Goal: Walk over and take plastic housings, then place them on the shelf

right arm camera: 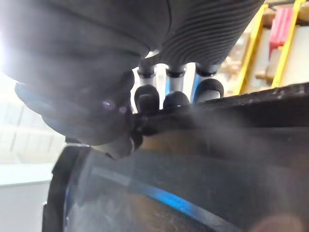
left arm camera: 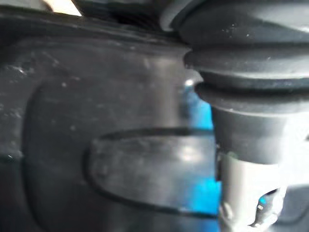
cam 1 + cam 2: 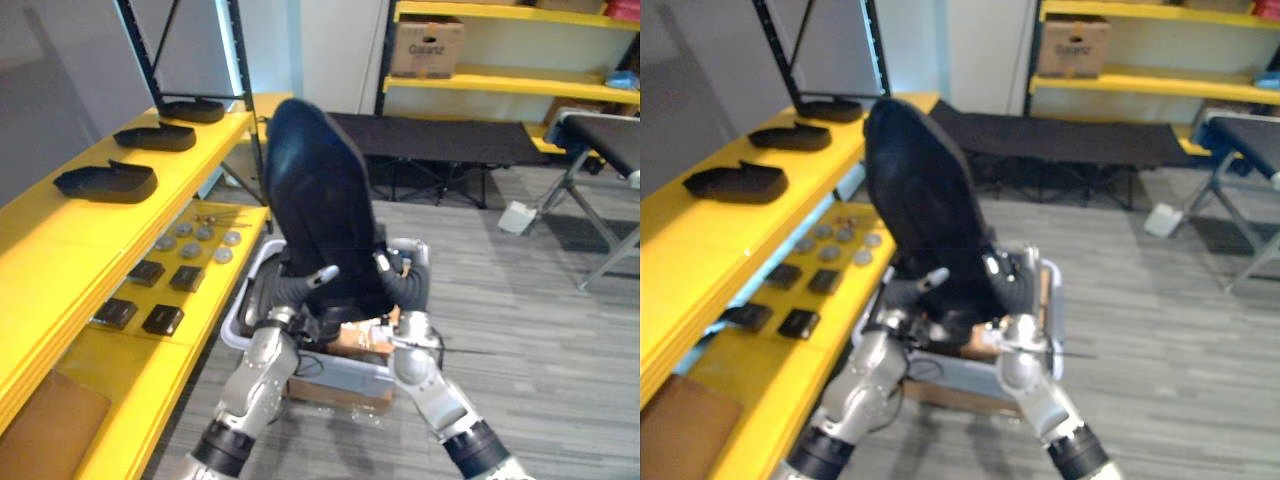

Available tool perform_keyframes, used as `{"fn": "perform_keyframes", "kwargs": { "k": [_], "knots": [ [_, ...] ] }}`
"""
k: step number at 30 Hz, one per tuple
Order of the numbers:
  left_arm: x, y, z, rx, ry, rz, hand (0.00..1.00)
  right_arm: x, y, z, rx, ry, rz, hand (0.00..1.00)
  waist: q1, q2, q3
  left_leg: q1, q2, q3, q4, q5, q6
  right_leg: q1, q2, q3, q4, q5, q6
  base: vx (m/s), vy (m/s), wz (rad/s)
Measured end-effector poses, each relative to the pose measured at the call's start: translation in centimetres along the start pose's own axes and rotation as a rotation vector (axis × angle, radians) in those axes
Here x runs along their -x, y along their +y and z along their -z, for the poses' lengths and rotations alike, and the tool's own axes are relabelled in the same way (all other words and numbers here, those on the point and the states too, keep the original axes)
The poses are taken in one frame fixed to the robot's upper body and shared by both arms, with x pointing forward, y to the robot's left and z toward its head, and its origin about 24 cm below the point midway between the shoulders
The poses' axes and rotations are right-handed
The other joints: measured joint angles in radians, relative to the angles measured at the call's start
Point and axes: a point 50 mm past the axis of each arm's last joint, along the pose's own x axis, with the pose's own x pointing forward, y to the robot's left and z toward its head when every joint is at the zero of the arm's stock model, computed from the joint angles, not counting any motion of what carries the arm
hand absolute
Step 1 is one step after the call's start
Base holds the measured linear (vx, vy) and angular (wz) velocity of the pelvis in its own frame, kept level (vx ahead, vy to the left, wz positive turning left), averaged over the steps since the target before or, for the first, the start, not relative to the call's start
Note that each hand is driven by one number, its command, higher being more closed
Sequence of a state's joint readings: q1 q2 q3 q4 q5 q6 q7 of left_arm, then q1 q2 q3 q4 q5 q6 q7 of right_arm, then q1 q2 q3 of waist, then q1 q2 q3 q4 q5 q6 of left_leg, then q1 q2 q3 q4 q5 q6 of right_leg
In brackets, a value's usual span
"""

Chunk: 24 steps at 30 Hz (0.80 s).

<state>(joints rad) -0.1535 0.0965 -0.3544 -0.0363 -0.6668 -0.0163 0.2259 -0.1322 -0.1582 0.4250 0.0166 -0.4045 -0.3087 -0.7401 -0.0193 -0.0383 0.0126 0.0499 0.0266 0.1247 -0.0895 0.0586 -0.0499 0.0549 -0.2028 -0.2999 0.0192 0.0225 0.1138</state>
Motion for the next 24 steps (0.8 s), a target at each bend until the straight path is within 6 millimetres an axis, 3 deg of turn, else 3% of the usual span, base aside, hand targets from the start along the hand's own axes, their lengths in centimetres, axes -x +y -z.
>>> {"fn": "perform_keyframes", "kwargs": {
  "k": [8,13,24],
  "knots": [
    [0.0,0.7,1.4,0.125,0.081,0.038,1.00,0.8,0.2,-0.1,-0.031,0.023,-0.006,1.00,0.001,-0.033,-0.038,-0.017,0.015,0.017,0.000,0.003,-0.006,-0.021,0.013,0.004,-0.015,0.006,-0.008,-0.05,-0.004,-0.05],
    [0.1,0.6,1.9,0.204,0.113,0.086,1.00,1.0,-0.1,-0.6,-0.052,0.004,0.004,1.00,-0.007,-0.032,-0.044,-0.017,0.016,0.021,0.000,0.003,-0.007,-0.022,0.013,0.005,-0.018,0.011,-0.011,0.00,-0.002,-0.01],
    [0.1,0.5,1.9,0.204,0.104,0.103,1.00,1.0,-0.3,-0.7,-0.054,-0.014,-0.003,1.00,-0.025,-0.032,-0.047,-0.017,0.014,0.026,0.001,0.004,-0.007,-0.015,0.013,0.006,-0.033,0.028,-0.008,0.01,0.001,-0.01]
  ]
}}
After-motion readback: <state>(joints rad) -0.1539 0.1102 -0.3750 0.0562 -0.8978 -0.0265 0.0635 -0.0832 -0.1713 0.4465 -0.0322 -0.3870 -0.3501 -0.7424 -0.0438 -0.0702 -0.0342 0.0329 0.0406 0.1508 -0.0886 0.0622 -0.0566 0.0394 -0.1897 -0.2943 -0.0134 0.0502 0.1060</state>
